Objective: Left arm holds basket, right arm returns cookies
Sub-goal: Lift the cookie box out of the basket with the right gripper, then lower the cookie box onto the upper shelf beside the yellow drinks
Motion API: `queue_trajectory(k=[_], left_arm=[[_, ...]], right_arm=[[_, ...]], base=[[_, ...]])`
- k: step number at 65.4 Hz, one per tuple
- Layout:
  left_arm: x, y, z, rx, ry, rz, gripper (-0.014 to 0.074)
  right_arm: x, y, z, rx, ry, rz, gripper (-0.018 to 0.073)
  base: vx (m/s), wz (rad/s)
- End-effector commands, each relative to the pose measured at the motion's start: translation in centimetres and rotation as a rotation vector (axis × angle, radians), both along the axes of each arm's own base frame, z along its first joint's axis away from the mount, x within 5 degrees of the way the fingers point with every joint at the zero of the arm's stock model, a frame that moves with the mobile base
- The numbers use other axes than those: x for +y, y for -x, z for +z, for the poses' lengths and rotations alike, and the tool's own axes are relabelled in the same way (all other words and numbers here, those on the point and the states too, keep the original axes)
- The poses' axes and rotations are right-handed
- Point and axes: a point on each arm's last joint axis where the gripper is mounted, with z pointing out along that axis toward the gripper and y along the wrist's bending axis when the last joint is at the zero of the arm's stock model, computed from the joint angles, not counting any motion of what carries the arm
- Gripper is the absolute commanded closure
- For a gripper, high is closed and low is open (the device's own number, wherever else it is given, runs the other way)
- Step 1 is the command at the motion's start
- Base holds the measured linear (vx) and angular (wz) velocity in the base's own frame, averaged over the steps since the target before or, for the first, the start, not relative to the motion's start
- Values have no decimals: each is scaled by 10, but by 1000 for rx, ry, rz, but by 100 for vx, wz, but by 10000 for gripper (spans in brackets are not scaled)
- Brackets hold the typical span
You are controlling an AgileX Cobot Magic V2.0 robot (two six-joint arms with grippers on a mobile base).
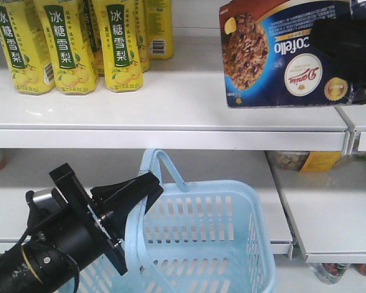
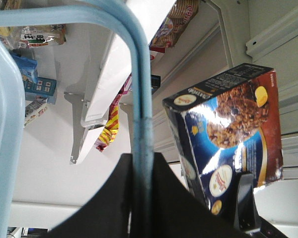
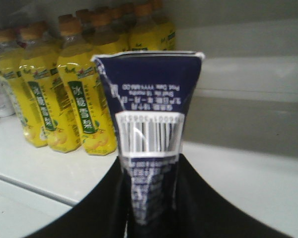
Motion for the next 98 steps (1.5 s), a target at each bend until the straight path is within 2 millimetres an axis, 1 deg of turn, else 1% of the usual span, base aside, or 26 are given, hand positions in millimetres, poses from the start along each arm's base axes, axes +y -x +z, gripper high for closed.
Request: queue_trajectory(k=[1, 16, 34, 41, 42, 43, 45, 46, 48, 50, 51, 58, 70, 81, 98], left_arm=[[6, -1, 36, -188, 211, 38, 596], [6, -1, 36, -188, 211, 38, 596], [6, -1, 36, -188, 211, 38, 596], [6, -1, 36, -188, 211, 38, 596], [6, -1, 36, -188, 211, 38, 596], [6, -1, 36, -188, 211, 38, 596], [6, -1, 36, -188, 211, 38, 596], [6, -1, 36, -188, 211, 38, 596], [6, -1, 36, -188, 211, 38, 596], [6, -1, 36, -188, 211, 38, 596], [6, -1, 36, -188, 211, 38, 596], [6, -1, 36, -188, 211, 38, 596], [6, -1, 36, -188, 211, 38, 596], [6, -1, 36, -188, 211, 38, 596], [6, -1, 36, -188, 211, 38, 596]], right_arm=[[-9, -5, 21, -162, -41, -33, 565], [-21, -29, 18, -204, -19, -124, 565], [-17, -59, 16, -344, 31, -162, 565], [-18, -67, 7, -401, 46, -202, 565], [-19, -68, 1, -409, 50, -215, 565], [-19, -68, 0, -424, 51, -223, 565], [-21, -70, -7, -443, 54, -245, 565], [-21, -70, -13, -434, 59, -248, 565], [-23, -70, -15, -465, 52, -271, 565], [-24, -71, -22, -475, 54, -286, 565], [-24, -71, -22, -484, 51, -291, 565], [-25, -74, -38, -500, 55, -319, 565], [-20, -89, -51, -491, 91, -308, 565], [-16, -103, -63, -468, 57, -310, 565], [-10, -120, -81, -422, 80, -300, 565]], base=[[0, 0], [0, 0], [0, 0], [0, 0], [0, 0], [0, 0], [0, 0], [0, 0], [0, 0], [0, 0], [0, 0], [0, 0], [0, 0], [0, 0], [0, 0]])
